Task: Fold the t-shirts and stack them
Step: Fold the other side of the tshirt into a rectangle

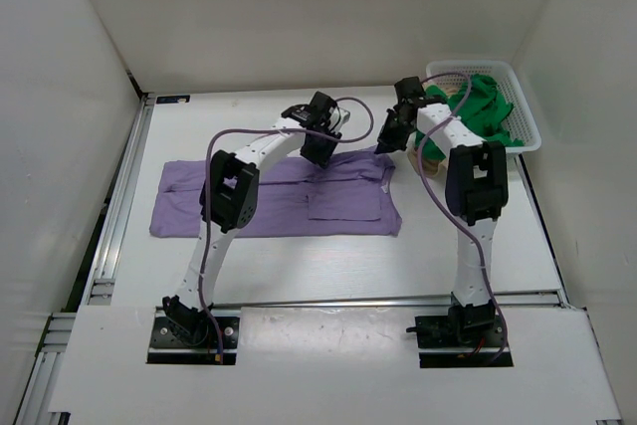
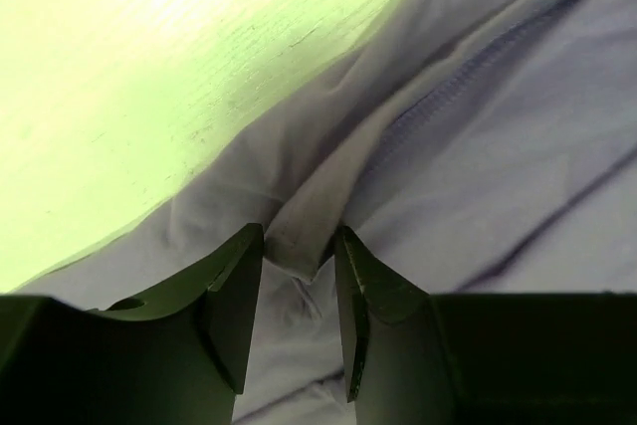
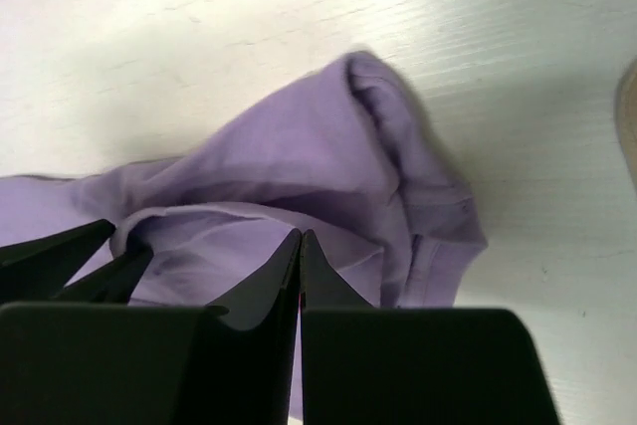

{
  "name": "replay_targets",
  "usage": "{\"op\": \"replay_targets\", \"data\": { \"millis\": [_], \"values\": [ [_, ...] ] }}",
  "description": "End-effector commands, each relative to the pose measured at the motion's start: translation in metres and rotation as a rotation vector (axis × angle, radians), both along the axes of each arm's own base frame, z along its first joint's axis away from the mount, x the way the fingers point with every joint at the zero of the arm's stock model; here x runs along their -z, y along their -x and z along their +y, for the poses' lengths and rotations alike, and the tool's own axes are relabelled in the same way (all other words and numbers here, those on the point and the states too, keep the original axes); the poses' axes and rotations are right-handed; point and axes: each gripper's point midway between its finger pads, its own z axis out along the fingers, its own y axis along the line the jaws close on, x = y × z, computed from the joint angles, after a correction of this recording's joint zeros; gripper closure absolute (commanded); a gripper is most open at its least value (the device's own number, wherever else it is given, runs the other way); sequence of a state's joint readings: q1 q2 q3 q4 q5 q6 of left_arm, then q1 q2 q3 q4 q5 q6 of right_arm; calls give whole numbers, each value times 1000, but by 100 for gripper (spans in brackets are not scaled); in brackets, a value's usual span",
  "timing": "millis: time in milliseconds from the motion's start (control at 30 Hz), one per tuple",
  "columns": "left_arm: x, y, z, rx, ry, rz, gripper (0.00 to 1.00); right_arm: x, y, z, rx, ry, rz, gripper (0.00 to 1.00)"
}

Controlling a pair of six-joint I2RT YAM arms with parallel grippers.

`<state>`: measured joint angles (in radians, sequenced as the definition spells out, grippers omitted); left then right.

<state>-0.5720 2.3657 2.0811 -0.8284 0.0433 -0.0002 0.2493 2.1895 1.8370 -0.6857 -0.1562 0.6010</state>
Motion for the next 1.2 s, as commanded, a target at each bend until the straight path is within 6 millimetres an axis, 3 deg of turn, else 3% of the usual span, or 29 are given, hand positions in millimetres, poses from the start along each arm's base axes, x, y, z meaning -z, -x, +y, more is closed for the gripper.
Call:
{"op": "replay_targets", "data": {
  "millis": [0, 167, 200, 300, 367, 400, 533, 667, 700, 767, 800, 867, 1000, 1033, 1100, 1133, 1167],
  "values": [
    [-8, -13, -2, -16, -5, -50, 54, 4, -1, -6, -12, 18, 23, 100],
    [-2, -30, 8, -61, -49, -94, 51, 5, -5, -7, 4, 27, 20, 100],
    [-9, -39, 7, -74, -44, -134, 49, 10, -6, -7, 4, 27, 22, 100],
    [-19, -57, 17, -126, -73, -200, 40, -4, -21, -3, 13, 9, -35, 98],
    [-25, -67, 24, -154, -82, -234, 33, -10, -30, -4, 21, 18, -62, 93],
    [-26, -67, 24, -154, -82, -234, 23, -9, -31, -6, 27, 28, -65, 90],
    [-29, -73, 33, -189, -120, -270, 22, -12, -35, -8, 36, 41, -80, 79],
    [-37, -71, 40, -207, -140, -286, 20, -25, -21, -13, 7, 53, -96, 69],
    [-54, -68, 42, -210, -126, -305, 20, -17, -9, -15, 6, 61, -66, 69],
    [-54, -56, 46, -192, -107, -270, 18, -26, 4, -17, -6, 57, -66, 65],
    [-69, -51, 47, -187, -86, -280, 17, -24, 11, -19, -7, 60, -53, 64],
    [-60, -37, 60, -187, -106, -239, 17, -15, 32, -24, -8, 70, -11, 58],
    [-61, -26, 123, -295, -200, -231, 17, -7, 67, -32, 25, 75, 65, 58],
    [-66, -26, 161, -363, -219, -225, 17, -10, 83, -29, 9, 88, 64, 58],
    [-75, -28, 208, -459, -239, -231, 17, -11, 101, -38, 26, 155, 61, 58],
    [-83, -29, 257, -557, -246, -228, 15, -13, 121, -39, 12, 178, 58, 56],
    [-84, -27, 282, -608, -253, -222, 15, -13, 130, -42, 10, 199, 55, 54]
  ]
}}
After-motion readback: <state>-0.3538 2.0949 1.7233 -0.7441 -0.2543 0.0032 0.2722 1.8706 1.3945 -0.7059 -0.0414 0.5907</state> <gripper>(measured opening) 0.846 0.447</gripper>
